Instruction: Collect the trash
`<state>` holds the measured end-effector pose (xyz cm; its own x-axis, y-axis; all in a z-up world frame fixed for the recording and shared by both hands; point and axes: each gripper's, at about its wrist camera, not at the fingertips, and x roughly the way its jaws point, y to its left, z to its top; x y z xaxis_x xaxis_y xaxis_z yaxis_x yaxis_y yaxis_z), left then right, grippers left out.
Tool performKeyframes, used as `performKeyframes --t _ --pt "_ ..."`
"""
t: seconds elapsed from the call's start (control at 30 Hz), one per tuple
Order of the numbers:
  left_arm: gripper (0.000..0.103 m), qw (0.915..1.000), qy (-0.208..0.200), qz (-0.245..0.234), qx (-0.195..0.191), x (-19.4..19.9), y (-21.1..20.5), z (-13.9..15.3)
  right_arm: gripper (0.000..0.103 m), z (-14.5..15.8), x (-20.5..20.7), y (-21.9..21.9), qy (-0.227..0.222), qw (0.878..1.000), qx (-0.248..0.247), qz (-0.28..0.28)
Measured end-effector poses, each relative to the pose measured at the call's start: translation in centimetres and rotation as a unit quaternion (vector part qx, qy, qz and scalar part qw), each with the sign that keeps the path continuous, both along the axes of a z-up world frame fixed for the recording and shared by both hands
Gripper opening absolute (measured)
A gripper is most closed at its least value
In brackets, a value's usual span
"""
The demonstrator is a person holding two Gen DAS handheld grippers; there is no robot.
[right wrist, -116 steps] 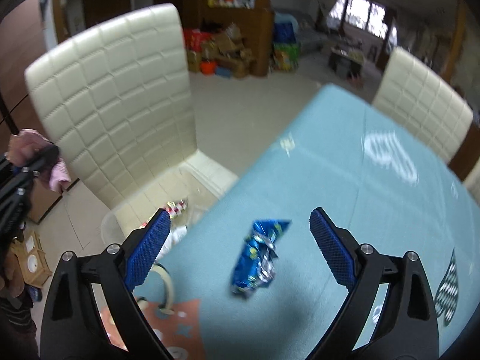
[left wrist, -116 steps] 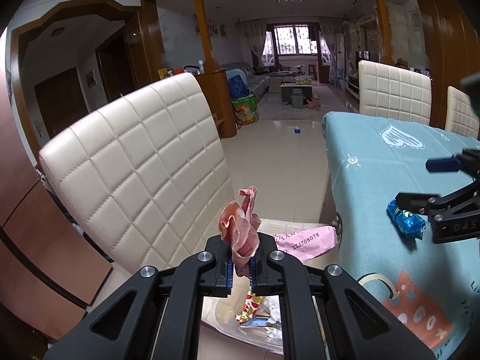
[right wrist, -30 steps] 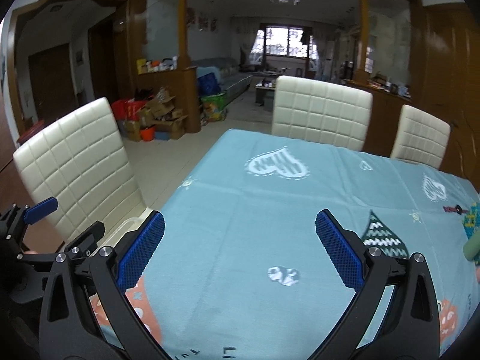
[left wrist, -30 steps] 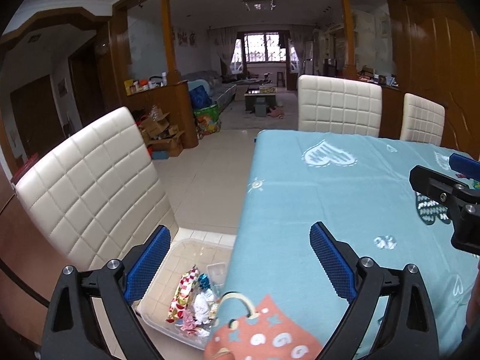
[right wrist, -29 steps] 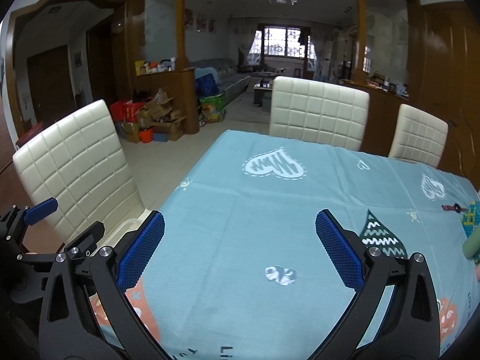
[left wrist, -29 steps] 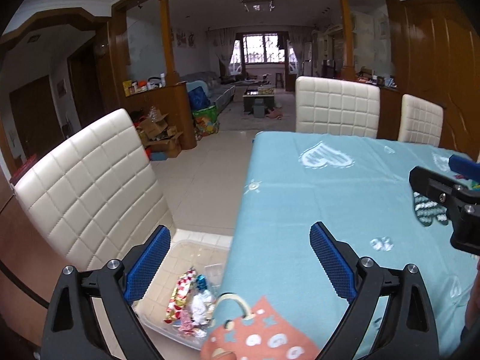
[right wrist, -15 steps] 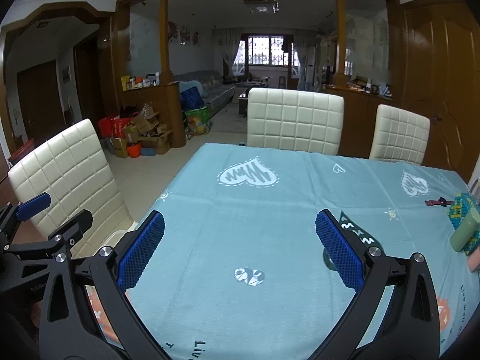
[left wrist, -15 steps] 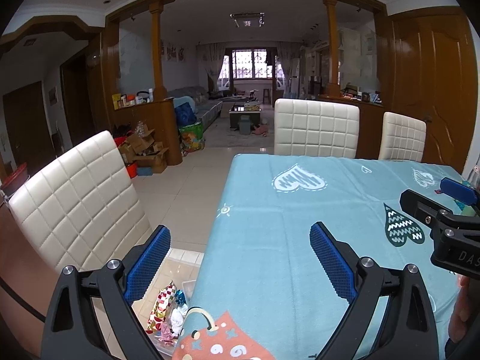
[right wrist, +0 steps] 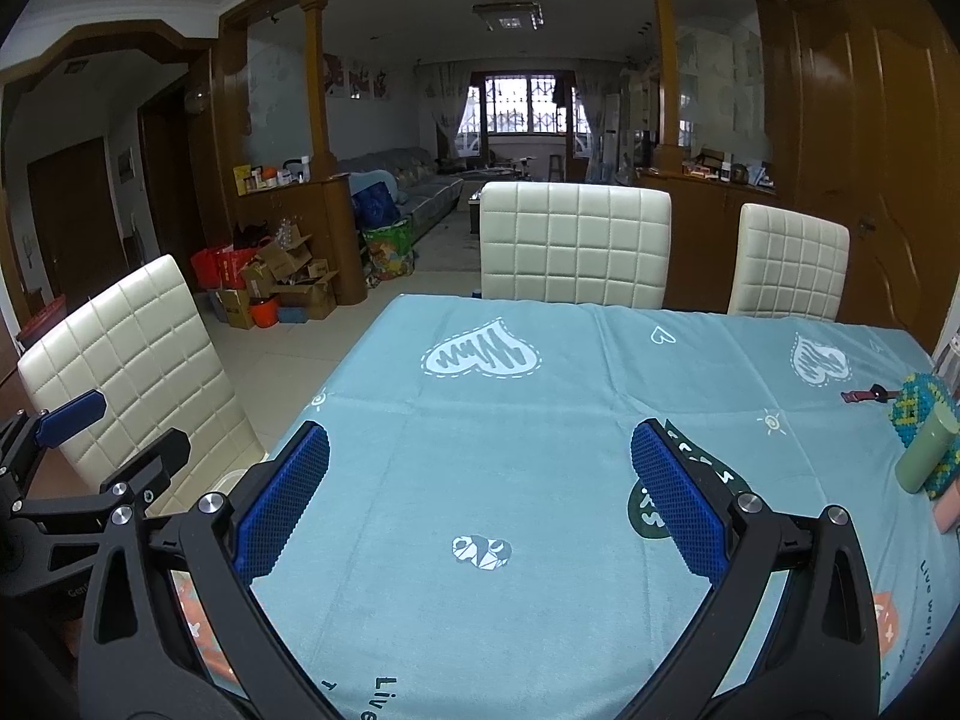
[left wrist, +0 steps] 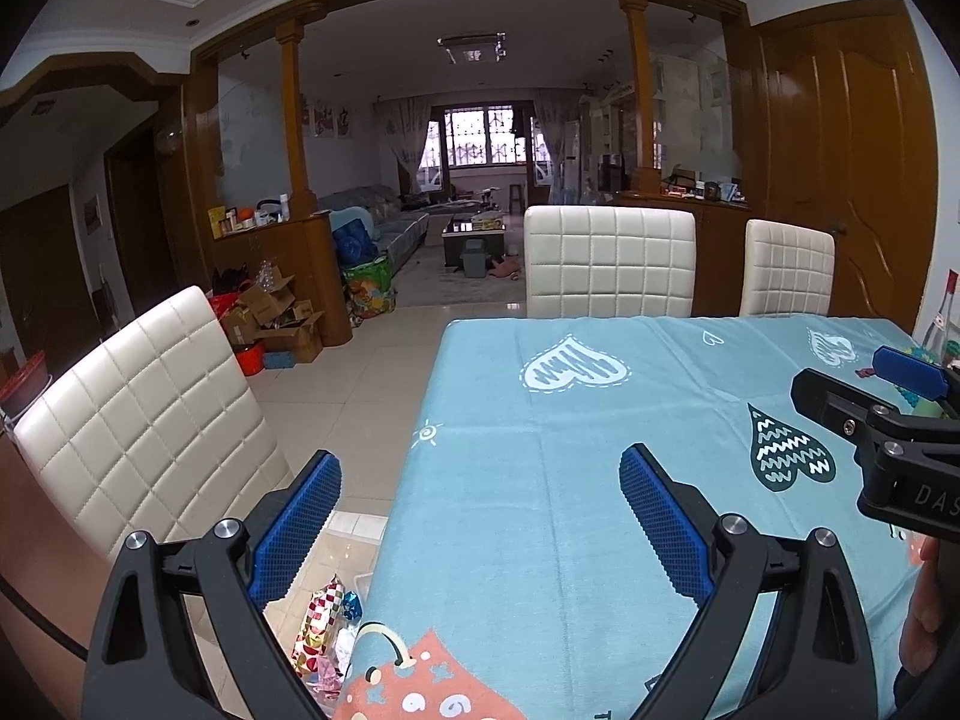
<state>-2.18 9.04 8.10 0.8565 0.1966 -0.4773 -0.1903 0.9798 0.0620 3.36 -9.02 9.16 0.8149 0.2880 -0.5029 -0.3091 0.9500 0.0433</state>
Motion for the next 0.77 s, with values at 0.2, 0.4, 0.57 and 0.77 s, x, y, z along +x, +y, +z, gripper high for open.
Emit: performKeyframes --t 0.2,0.4,0.57,0.77 --pt "0.092 0.9997 -0.018 -0.016 -0.007 -0.4 -0.4 0.4 0.1 0.0 -0.1 -0.3 -0.002 1.0 0.001 -0.004" --pt "0.092 0.9997 -0.006 -0.019 -0.01 0.1 -0.6 0.4 0.1 0.1 -0.1 -0.9 0.0 1.0 0.007 -0.008" --pt "0.092 0.9998 0.003 -0.018 0.002 0.3 -1.2 0.2 0.1 0.1 0.0 -1.1 -0.001 1.0 0.008 -0.011" --pt "0.092 0.9995 0.0 -0.03 0.009 0.2 -2.0 0.3 0.1 0.1 0.0 -1.5 0.0 1.0 0.011 -0.013"
